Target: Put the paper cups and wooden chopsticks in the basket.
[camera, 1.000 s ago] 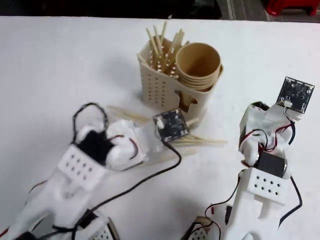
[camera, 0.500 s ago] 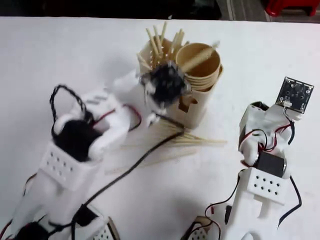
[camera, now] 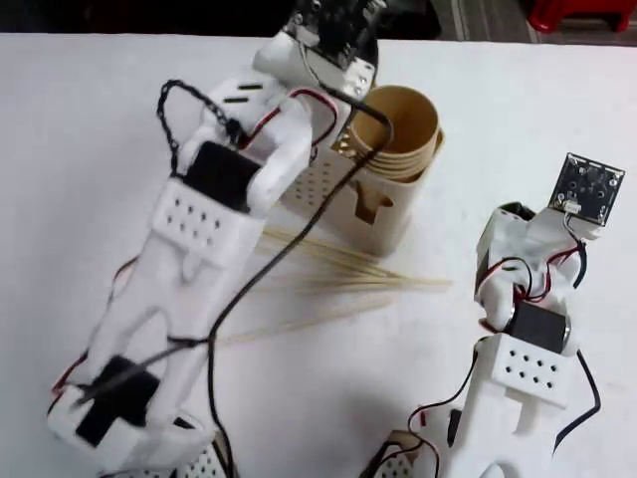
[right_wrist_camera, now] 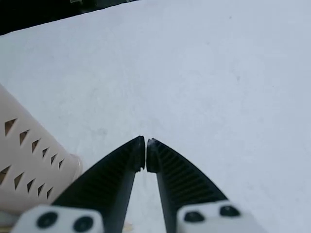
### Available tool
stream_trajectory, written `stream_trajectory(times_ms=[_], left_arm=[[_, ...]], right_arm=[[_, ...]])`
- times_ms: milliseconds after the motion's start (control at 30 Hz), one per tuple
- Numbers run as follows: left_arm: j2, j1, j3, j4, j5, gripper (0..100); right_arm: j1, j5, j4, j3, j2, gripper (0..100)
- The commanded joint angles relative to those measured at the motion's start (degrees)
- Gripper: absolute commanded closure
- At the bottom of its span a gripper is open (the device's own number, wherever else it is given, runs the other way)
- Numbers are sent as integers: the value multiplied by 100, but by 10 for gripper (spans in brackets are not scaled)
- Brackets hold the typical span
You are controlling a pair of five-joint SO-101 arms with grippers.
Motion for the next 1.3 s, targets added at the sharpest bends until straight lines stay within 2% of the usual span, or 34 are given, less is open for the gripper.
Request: stream_trajectory(times_ms=[0,200,333,433,567,933,1033,1167,1267], left_arm=[[242,-171,-220,-589,211,979],[303,-242,949,-1705,229,979],[303,-277,1468,-1820,211,934],[277,-418,1477,-1389,246,847],[-251,-673,1530,-747,255,849],[-2651,-1727,1626,2075,-237,850],[-3371,-2097,2127,2391,-343,860],[-4593,-2545,3367,2374,-958,959],[-5490,-2835,4316,2374,-1011,958]], right_arm=[[48,44,-119,-53,-4,980],[48,176,-127,-53,-4,980],[40,185,-127,-53,-4,980],[40,185,-127,-53,-4,980],[31,185,-127,-53,-4,980],[13,185,-127,-53,-4,980],[13,176,-127,-53,-4,980],[13,185,-127,-62,-4,980],[13,193,-127,-88,-22,980]])
